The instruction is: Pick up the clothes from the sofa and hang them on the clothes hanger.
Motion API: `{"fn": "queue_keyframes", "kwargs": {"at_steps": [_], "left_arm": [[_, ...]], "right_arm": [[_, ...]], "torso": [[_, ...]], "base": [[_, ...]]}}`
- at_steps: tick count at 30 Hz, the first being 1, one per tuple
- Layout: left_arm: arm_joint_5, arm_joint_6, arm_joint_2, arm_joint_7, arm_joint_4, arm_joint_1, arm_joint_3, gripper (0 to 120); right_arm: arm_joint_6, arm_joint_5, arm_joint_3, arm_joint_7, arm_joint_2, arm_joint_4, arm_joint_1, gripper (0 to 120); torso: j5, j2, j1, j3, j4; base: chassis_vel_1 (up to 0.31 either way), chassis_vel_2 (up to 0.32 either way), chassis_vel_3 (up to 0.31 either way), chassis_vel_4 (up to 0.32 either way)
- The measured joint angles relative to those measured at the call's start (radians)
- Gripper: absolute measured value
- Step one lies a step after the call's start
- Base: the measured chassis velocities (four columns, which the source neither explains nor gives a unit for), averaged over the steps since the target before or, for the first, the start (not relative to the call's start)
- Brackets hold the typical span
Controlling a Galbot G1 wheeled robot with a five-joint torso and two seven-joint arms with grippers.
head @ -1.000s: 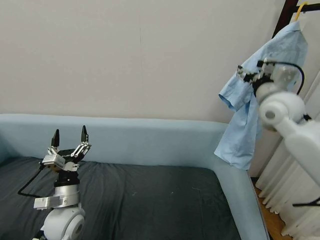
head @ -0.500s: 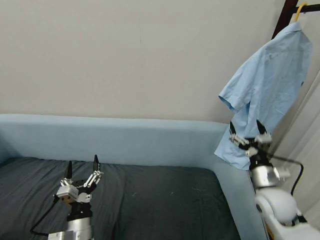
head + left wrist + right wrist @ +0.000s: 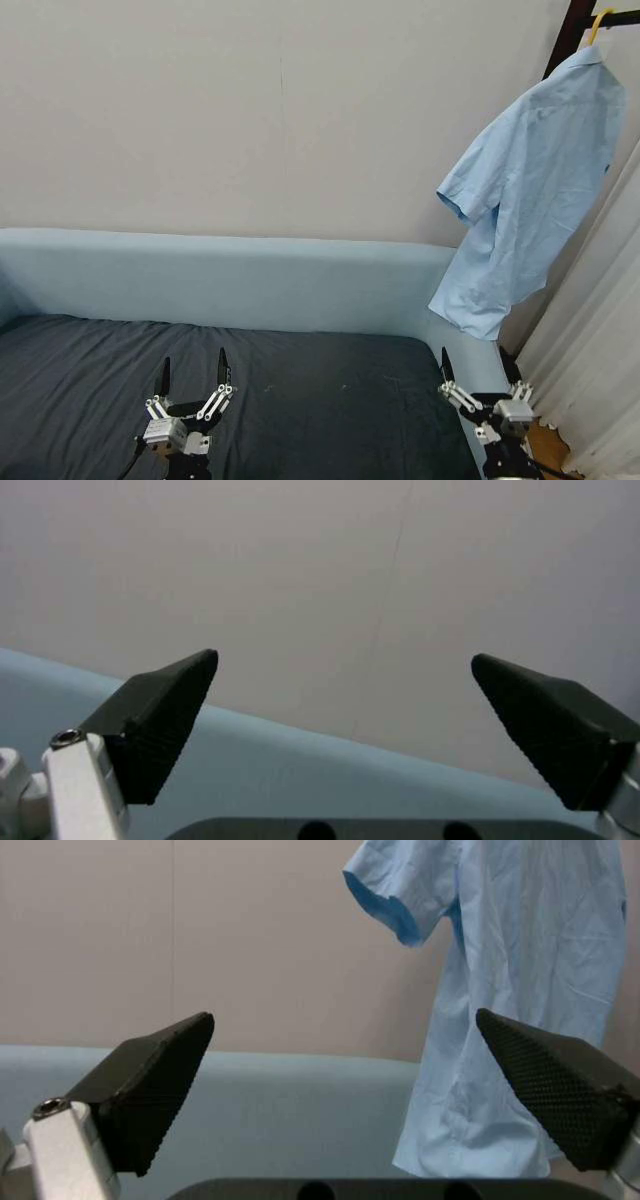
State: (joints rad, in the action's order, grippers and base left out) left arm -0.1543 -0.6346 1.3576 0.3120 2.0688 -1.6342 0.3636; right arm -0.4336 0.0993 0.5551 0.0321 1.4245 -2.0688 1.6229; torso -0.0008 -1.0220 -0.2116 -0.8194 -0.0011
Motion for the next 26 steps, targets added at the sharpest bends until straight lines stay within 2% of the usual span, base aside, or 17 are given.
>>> {"fn": "queue_keyframes", "kwargs": {"at_steps": [26], "left_arm": [[-0.004,0.002,-0.005,0.001,0.0,0.005,0.0,100]], "right_arm": [[0.007,0.01,-0.007,0.005,-0.009,0.006,-0.016,100]], "torso": [[0.0002,0.0,0.0,0.0,-0.0001]], "base": [[0.0,0.0,0.0,0.0]]}}
